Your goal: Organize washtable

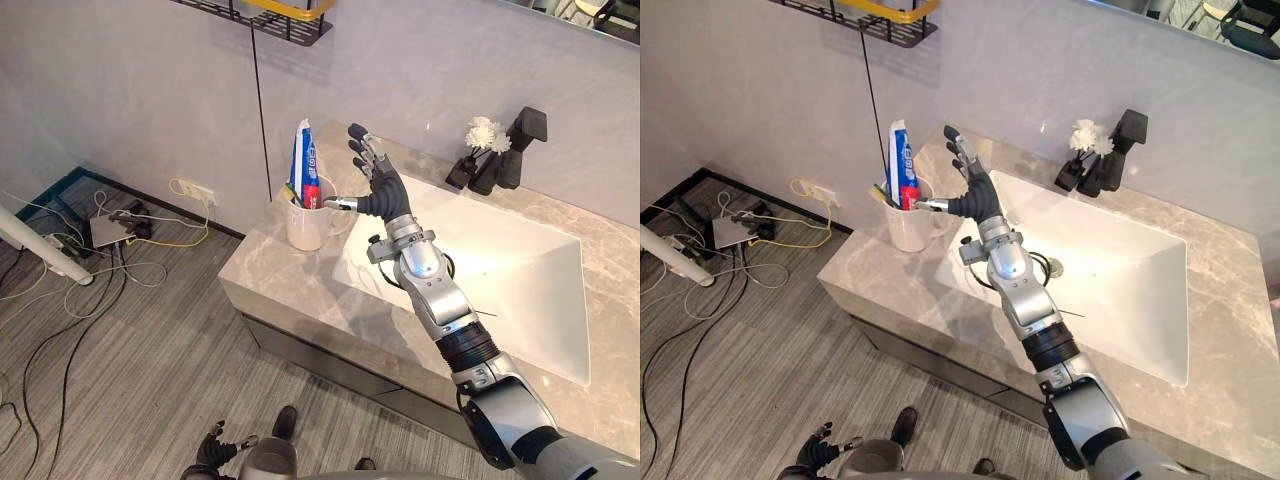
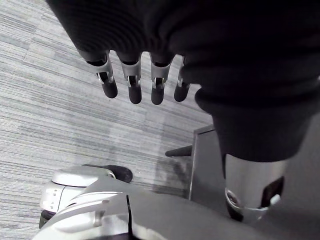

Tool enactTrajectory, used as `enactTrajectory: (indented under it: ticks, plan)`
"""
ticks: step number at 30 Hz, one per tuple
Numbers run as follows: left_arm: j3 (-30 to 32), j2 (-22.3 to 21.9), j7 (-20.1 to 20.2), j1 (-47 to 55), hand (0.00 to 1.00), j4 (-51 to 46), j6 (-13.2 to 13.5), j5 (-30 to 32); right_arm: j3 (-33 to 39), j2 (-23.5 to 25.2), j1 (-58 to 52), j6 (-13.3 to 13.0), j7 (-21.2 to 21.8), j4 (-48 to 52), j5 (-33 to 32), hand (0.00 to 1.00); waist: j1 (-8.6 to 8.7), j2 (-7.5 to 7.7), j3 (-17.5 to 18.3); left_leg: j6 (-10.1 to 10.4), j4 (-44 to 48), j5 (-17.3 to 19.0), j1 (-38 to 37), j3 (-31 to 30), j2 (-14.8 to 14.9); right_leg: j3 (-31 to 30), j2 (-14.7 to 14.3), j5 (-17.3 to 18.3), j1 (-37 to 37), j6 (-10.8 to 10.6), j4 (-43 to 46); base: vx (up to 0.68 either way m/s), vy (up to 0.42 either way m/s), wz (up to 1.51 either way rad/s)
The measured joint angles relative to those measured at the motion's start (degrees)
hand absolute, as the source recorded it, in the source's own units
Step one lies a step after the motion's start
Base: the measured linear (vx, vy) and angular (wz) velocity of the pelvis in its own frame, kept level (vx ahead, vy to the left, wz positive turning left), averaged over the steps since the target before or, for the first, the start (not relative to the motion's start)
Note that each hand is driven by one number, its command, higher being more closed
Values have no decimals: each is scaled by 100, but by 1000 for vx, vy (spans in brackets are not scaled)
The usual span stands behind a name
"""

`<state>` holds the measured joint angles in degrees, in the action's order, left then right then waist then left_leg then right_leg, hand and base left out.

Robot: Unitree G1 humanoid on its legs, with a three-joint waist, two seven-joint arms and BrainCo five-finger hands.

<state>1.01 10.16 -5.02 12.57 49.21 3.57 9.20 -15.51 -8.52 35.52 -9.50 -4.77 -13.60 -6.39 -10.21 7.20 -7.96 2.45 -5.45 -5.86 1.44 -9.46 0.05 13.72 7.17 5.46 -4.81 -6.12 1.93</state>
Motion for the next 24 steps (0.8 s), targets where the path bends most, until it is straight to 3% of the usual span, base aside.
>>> enactTrajectory:
  ticks: [7,10,14,19,24]
  plan:
    - [2,2,10,-1,0,39,1,0,53,-432,3,-4,40,417,51,0,20,8,56,0,0,0,-9,-1,-3,24,7,0,-8,-1,5,-14,-1,2]
    - [51,0,41,13,0,96,5,7,178,-987,13,-41,174,962,156,0,79,22,98,1,-1,0,-33,6,-2,22,8,0,-10,-1,7,-36,-2,1]
    - [167,-6,107,87,0,123,13,44,464,-1720,9,-181,382,1709,191,0,289,48,127,1,-2,-1,-96,99,13,-54,7,-1,-12,-1,31,-24,-2,-11]
    - [194,2,161,116,0,318,49,57,1669,-2360,-465,-568,497,2650,25,0,493,39,305,-25,-6,23,-169,303,24,-258,15,-9,13,5,23,-15,5,-21]
    - [191,0,280,108,0,425,69,179,3479,-2436,-1214,-803,426,2983,-268,0,706,-38,433,-41,-15,55,-200,549,62,-496,1,-67,105,5,-11,-18,5,-24]
